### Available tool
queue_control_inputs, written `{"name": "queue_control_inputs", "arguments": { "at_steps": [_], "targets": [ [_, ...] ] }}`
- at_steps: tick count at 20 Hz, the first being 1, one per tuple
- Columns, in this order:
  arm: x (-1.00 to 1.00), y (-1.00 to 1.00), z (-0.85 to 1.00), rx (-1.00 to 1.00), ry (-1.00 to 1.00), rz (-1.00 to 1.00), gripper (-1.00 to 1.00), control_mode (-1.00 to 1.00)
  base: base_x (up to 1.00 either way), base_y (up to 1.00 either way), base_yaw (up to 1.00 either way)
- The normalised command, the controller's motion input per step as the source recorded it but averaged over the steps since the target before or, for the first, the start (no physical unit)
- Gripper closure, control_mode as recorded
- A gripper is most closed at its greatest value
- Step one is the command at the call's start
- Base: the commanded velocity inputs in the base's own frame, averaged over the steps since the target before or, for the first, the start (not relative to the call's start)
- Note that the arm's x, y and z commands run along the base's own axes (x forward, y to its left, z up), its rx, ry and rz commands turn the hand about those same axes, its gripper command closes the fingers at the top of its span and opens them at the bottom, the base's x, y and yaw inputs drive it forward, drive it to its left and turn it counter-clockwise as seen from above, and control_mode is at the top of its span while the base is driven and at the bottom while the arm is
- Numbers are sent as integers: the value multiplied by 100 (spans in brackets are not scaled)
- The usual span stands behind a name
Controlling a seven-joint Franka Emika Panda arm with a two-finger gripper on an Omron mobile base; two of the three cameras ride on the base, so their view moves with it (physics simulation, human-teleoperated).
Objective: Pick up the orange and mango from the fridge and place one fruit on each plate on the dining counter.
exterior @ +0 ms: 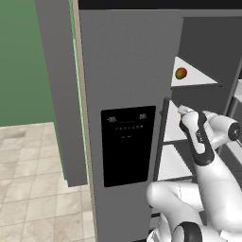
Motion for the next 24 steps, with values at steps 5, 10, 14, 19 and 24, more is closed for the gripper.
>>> {"name": "queue_control_inputs", "arguments": {
  "at_steps": [5,10,14,19,24],
  "targets": [
    [-24,0,81,0,23,0,100,-100,0,0,0],
    [-65,2,20,-2,14,0,100,-100,0,0,0],
    [-93,8,5,-17,-2,0,100,-100,0,0,0],
    [-72,4,39,-14,0,0,100,-100,0,0,0],
    [-68,20,43,-17,0,4,100,-100,0,0,0]
  ]
}}
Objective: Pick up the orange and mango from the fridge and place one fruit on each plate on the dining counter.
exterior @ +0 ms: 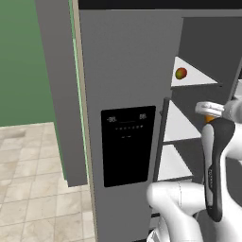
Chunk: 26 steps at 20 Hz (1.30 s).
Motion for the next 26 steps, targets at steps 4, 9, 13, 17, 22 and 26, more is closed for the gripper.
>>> {"name": "queue_control_inputs", "arguments": {
  "at_steps": [4,9,13,17,22,26],
  "targets": [
    [-61,39,20,-22,0,7,100,-100,0,0,0],
    [-51,44,2,-19,0,3,100,-100,0,0,0],
    [-34,42,0,-14,-1,0,100,-100,0,0,0],
    [-6,18,0,-6,0,1,100,-100,0,0,0],
    [-40,5,0,-5,-19,-1,100,-100,0,0,0],
    [-51,15,0,-5,-11,-9,100,-100,0,0,0]
  ]
}}
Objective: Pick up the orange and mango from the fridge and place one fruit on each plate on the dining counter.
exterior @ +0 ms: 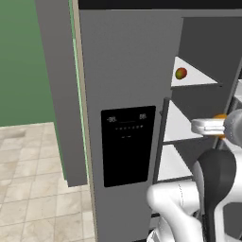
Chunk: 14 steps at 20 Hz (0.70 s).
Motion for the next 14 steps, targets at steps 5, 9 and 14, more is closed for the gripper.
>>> {"name": "queue_control_inputs", "arguments": {
  "at_steps": [5,9,14],
  "targets": [
    [-6,5,0,-1,-1,-3,100,100,-20,18,-18],
    [0,0,0,0,0,0,100,100,-50,26,-46],
    [0,0,0,0,0,0,100,100,-67,28,-63]
  ]
}}
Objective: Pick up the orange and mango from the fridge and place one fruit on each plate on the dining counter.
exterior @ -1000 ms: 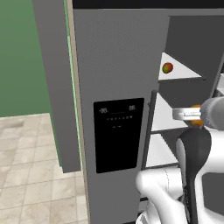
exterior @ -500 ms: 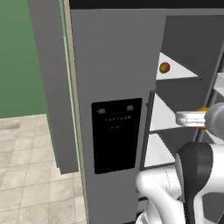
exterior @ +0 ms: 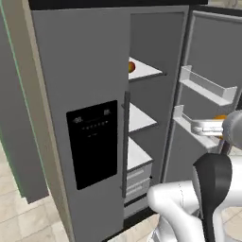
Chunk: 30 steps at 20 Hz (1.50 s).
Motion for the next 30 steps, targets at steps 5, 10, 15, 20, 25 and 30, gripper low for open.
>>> {"name": "queue_control_inputs", "arguments": {
  "at_steps": [5,10,15,20,25,30],
  "targets": [
    [0,0,0,0,0,0,100,100,-61,10,-77],
    [0,0,0,0,0,0,100,100,-30,1,-89],
    [0,0,0,0,0,0,100,100,-11,0,-88],
    [0,0,0,0,0,0,100,100,6,0,-71],
    [0,0,0,0,0,0,100,100,48,2,-54],
    [0,0,0,0,0,0,100,100,63,11,-52]
  ]
}}
